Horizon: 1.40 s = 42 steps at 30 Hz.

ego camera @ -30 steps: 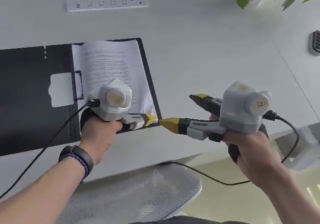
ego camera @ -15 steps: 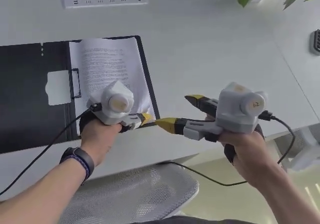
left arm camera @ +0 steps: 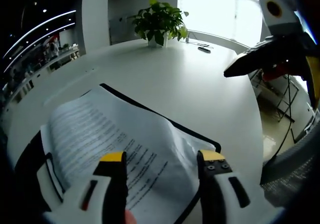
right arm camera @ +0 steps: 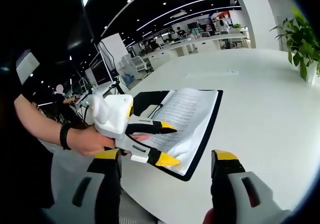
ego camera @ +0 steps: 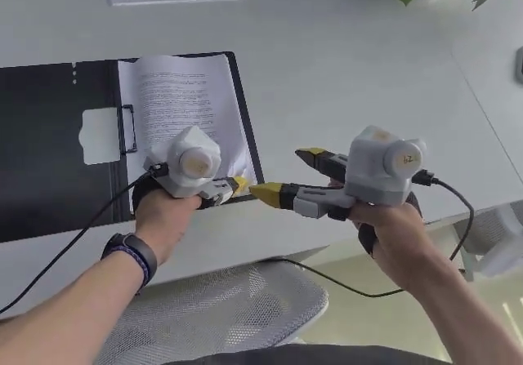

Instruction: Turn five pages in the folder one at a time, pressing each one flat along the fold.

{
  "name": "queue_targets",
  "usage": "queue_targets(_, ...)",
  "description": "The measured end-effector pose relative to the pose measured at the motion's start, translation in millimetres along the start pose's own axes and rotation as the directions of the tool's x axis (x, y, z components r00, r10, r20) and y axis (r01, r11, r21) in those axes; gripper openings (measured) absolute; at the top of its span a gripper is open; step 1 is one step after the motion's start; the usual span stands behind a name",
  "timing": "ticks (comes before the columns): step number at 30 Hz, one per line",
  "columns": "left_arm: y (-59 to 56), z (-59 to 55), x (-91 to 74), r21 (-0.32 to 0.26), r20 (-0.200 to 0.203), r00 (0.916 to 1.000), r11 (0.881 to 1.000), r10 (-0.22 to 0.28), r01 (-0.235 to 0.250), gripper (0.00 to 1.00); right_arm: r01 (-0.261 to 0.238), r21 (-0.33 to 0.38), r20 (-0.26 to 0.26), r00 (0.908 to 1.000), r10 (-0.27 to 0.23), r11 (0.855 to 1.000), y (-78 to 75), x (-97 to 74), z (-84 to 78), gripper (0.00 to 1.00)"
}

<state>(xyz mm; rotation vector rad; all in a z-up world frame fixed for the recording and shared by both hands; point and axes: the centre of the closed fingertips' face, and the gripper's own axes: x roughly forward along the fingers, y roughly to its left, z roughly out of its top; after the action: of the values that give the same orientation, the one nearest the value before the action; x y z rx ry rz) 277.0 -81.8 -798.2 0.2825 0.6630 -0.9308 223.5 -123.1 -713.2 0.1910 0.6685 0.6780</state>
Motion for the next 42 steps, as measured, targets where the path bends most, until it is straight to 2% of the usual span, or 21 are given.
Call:
queue_targets(6,2.3,-0.5,0.2,-0.006,0.009,1.0000,1.000,-0.001,0.001,0.54,-0.017,0.036,0.025,0.9996,0.016,0.999,-4.9,13.4,5.3,0.70)
queue_targets(16,2.7,-0.6,0.8,-0.011,0.008,1.0000,1.000,-0.002,0.002,0.54,-0.045,0.077,0.026,0.9987,0.043,0.996,-16.9,40.3,6.5,0.67)
queue_targets(23,2.5,0.2,0.6,-0.019,0.008,1.0000,1.000,-0.001,0.001,0.54,-0.078,0.127,0.041,0.9964,0.074,0.989,-22.4,59.1,10.2,0.60)
queue_targets(26,2.4,0.2,0.6,-0.017,0.008,1.0000,1.000,-0.002,0.002,0.55,-0.089,0.140,0.032,0.9958,0.086,0.986,-24.4,67.9,9.0,0.58)
queue_targets(33,2.6,0.2,1.0,-0.018,0.009,0.9999,1.000,-0.004,0.004,0.55,-0.119,0.207,0.043,0.9927,0.113,0.971,-28.8,84.0,7.3,0.52)
queue_targets(42,2.7,0.8,0.9,-0.027,0.012,0.9999,1.000,-0.008,0.009,0.55,-0.132,0.289,0.057,0.9911,0.120,0.948,-34.1,94.2,-0.8,0.44)
